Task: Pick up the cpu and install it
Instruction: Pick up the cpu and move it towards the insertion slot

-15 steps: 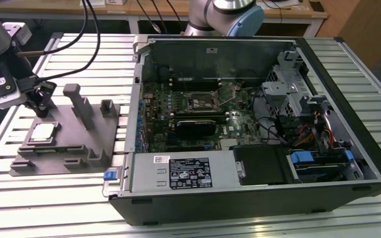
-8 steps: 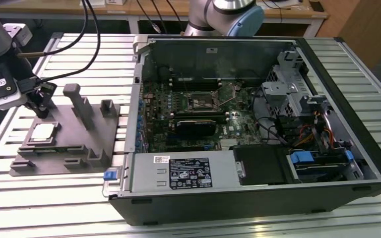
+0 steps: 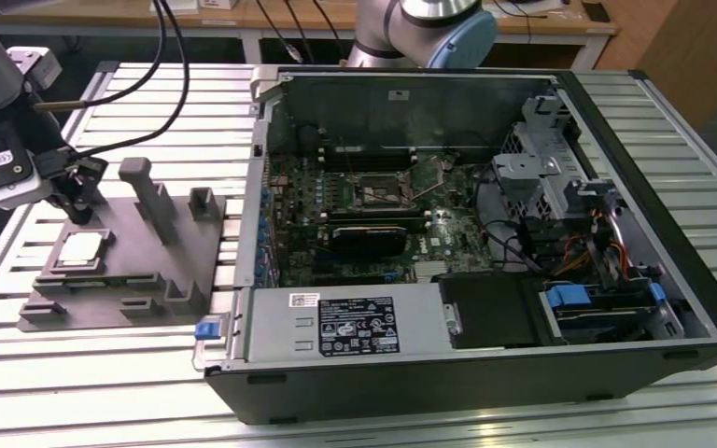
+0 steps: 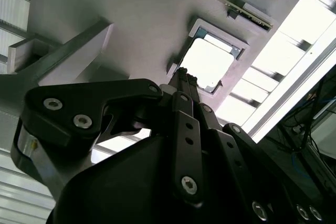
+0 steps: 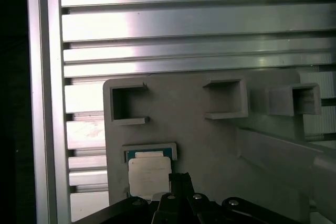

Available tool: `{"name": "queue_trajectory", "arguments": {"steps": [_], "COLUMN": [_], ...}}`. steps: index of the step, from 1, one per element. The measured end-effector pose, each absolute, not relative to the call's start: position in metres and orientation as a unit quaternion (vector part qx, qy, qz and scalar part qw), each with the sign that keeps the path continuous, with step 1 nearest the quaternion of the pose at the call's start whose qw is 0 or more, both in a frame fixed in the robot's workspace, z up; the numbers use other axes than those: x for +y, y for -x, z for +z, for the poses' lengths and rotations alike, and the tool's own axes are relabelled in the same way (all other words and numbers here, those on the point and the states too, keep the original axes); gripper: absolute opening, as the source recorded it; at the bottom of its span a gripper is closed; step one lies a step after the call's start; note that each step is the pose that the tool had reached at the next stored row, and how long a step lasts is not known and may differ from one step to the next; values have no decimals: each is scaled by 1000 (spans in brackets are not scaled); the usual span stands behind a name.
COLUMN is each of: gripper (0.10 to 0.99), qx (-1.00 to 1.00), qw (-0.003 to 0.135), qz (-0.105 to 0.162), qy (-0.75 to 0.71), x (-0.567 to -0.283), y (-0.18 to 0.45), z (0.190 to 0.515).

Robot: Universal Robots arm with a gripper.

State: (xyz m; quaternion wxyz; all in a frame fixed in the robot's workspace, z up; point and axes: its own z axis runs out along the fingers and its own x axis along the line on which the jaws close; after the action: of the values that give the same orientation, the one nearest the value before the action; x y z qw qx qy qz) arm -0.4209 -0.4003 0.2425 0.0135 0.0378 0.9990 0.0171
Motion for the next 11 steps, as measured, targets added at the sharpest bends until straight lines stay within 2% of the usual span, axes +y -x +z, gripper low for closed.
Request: {"name": "queue_trajectory", "arguments": {"steps": [11], "gripper": [106], "qx": [999], "qw": [13], "qz": [17], "qy": [-38], "x": [-401], "y": [422], "z": [237]}}
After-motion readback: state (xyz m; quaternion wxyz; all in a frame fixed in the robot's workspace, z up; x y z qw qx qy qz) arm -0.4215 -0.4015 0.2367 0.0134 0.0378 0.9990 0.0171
